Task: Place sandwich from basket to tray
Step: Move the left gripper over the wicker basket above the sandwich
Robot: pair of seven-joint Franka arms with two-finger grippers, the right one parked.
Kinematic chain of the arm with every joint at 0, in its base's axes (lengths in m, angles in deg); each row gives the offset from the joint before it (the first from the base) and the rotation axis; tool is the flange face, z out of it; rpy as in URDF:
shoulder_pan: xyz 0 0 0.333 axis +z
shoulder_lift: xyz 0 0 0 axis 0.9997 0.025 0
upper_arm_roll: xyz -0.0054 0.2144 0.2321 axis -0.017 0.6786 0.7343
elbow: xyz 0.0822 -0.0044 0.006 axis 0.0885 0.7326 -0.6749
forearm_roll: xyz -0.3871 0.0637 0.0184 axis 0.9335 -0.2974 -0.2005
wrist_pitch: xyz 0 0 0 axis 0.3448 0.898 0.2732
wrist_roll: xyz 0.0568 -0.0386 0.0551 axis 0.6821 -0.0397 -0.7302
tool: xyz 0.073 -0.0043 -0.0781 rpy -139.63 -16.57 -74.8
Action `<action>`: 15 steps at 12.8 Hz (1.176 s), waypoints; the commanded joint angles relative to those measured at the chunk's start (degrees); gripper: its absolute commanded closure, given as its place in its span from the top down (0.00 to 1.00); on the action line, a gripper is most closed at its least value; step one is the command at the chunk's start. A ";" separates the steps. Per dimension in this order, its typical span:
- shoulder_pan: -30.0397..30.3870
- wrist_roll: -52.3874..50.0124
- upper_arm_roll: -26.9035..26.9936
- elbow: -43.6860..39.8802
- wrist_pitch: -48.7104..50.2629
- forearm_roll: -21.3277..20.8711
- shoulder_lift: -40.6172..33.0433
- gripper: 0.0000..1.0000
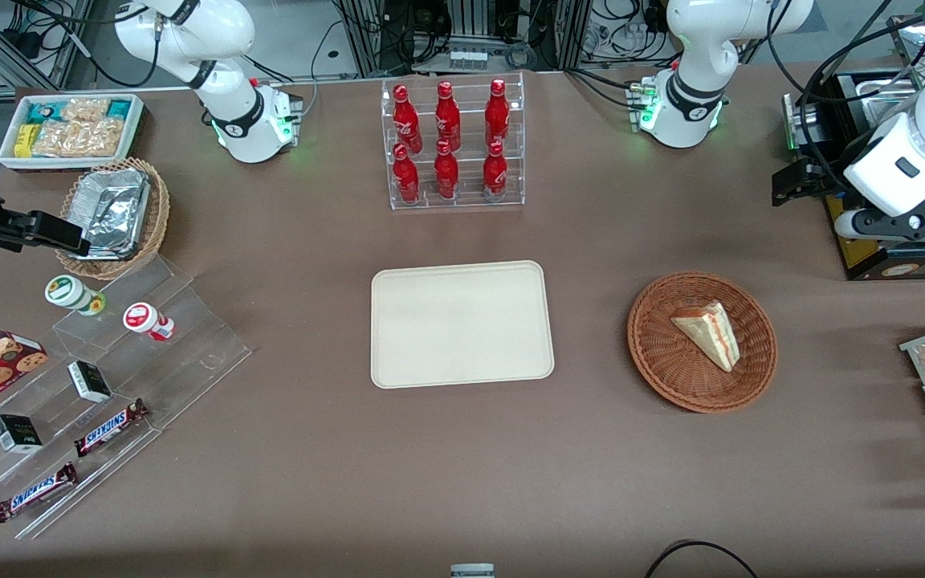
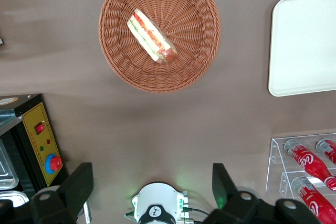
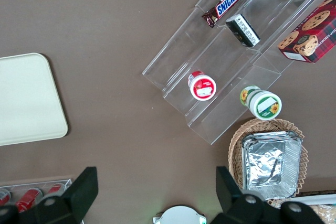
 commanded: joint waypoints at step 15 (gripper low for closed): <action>-0.16 -0.17 1.08 30.33 -36.63 0.51 -0.17 1.00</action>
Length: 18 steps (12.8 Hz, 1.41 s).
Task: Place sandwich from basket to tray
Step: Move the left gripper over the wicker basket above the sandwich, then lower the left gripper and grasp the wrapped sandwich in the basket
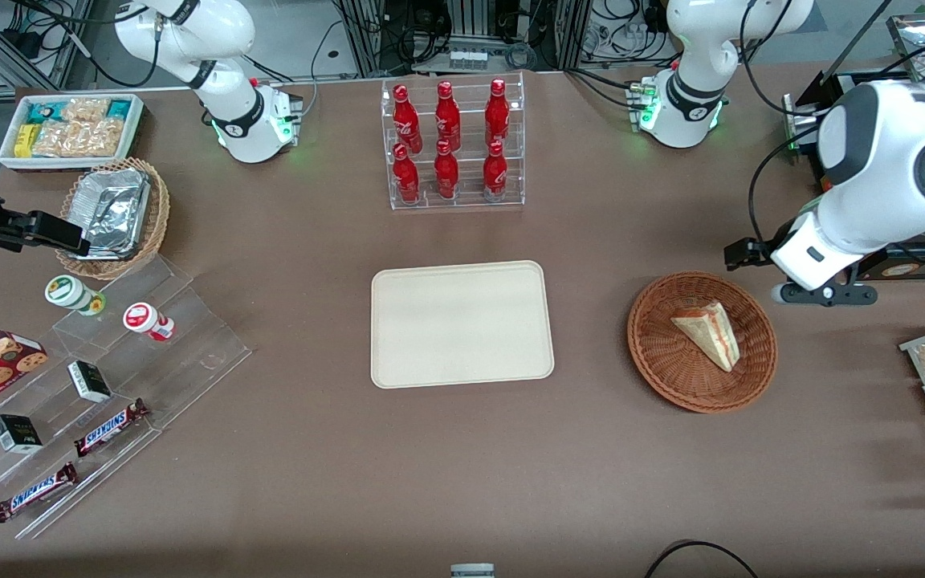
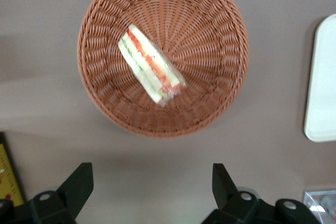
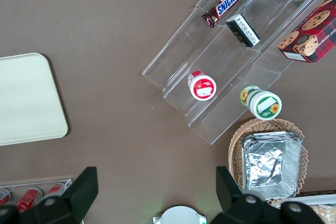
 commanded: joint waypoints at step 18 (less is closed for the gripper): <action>-0.70 -40.11 0.19 11.37 -30.94 0.51 11.49 1.00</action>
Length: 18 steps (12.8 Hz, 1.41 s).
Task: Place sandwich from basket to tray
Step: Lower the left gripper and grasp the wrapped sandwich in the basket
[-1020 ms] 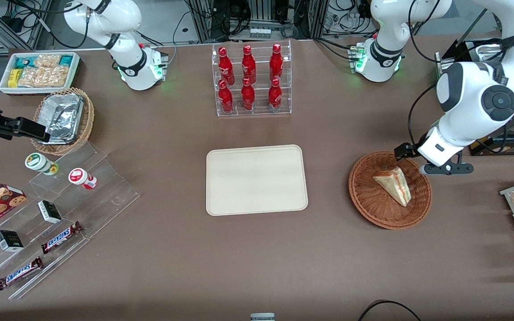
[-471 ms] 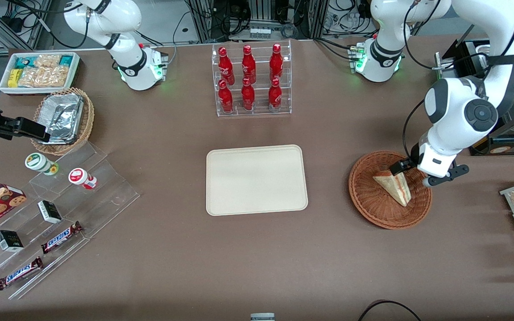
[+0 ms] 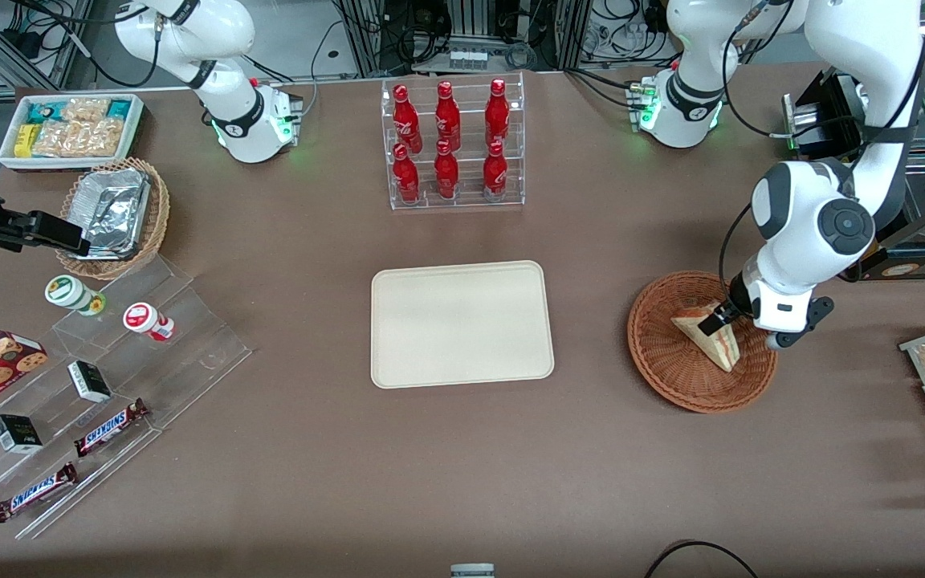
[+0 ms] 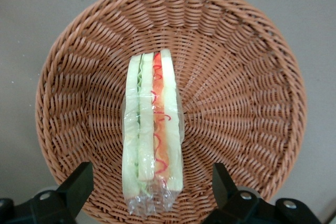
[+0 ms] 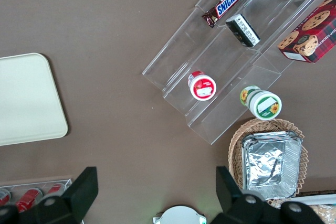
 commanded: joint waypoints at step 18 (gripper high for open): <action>-4.51 17.10 -1.62 -14.66 21.42 0.19 1.99 0.00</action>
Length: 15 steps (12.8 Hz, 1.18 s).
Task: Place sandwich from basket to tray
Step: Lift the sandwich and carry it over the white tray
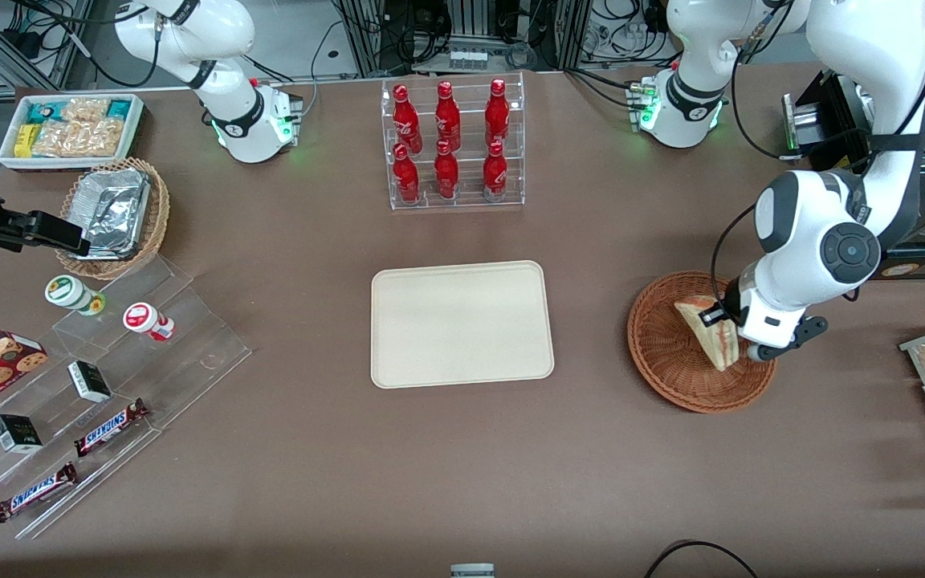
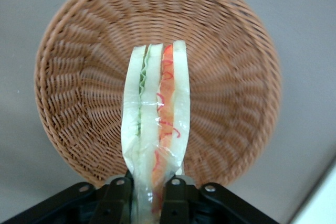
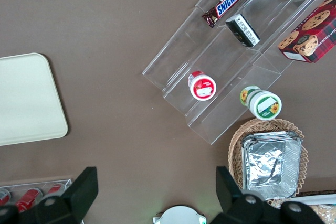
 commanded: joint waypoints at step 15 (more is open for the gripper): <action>-33.79 -18.87 -0.01 -45.31 13.25 0.39 32.13 0.00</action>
